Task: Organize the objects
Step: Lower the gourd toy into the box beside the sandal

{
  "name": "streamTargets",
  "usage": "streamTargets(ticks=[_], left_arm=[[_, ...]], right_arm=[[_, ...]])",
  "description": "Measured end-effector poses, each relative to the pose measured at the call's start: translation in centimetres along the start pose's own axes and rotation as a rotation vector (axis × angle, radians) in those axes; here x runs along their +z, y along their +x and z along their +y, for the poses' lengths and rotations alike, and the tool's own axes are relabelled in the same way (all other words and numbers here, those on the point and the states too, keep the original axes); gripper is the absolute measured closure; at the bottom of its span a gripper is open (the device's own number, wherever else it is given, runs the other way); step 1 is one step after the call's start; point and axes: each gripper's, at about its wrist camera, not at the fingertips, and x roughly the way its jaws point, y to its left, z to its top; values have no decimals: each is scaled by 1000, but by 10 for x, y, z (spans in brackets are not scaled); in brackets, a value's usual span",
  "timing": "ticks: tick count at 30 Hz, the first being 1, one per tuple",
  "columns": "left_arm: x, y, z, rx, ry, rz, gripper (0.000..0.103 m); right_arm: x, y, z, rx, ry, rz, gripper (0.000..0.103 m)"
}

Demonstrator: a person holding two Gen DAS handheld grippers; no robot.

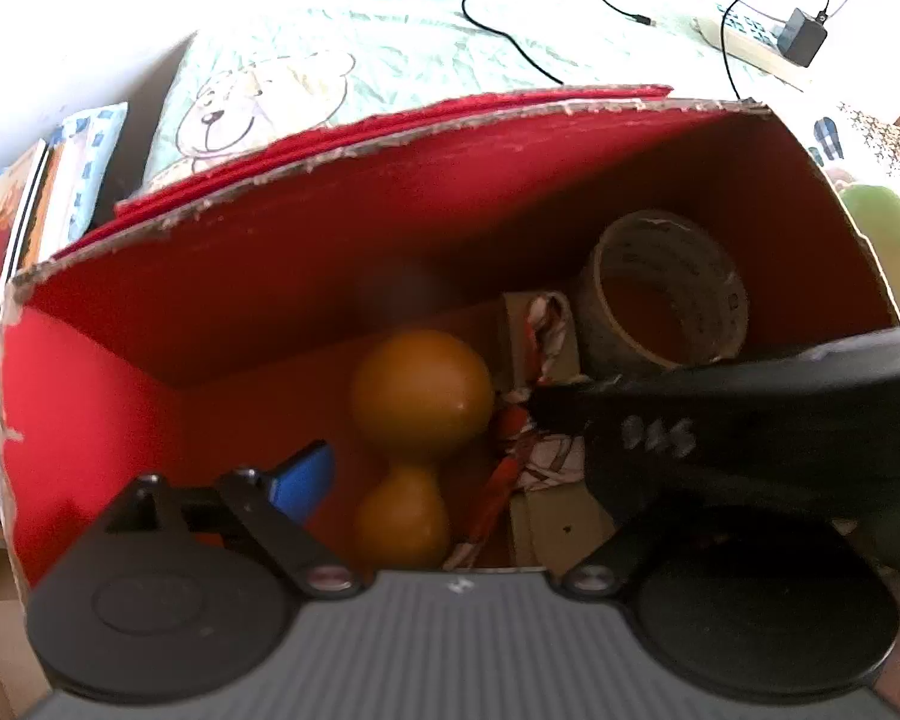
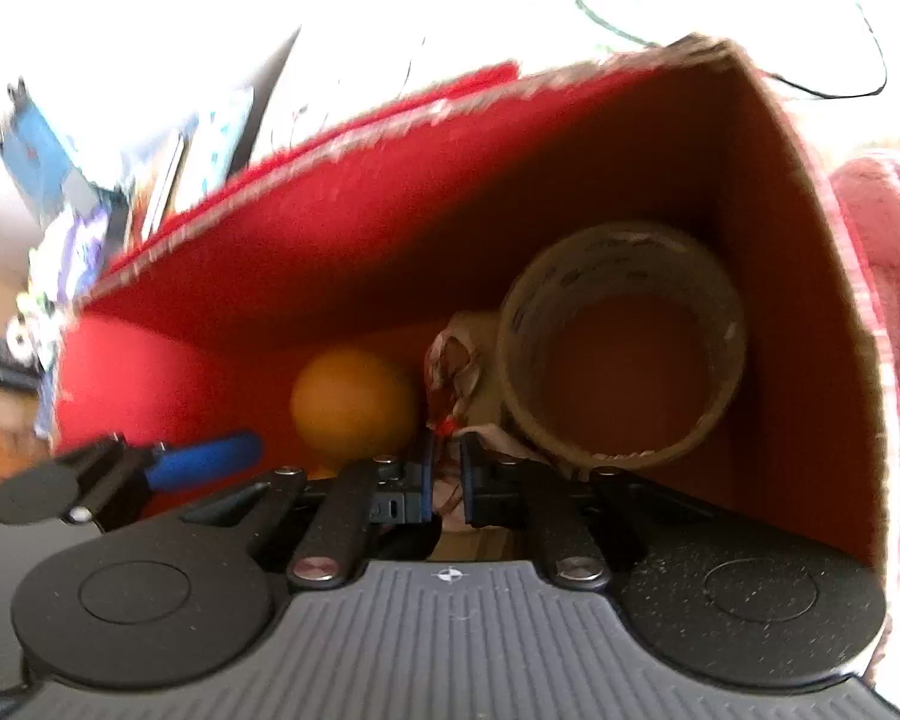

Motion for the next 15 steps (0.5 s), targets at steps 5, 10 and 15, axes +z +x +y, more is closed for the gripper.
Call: streamTargets(ticks=[5,10,15], left_arm=[[4,11,8,3,-65,89,12],[4,17,7,-6,-59,142,14],[5,20,10,-130,-60,194,14]], right_arm=[[-9,-23,-1,73,-25,-160,84],[-10,-28,-11,86,45,-193,84],[-14,-33,-17,82,51,-201,84]])
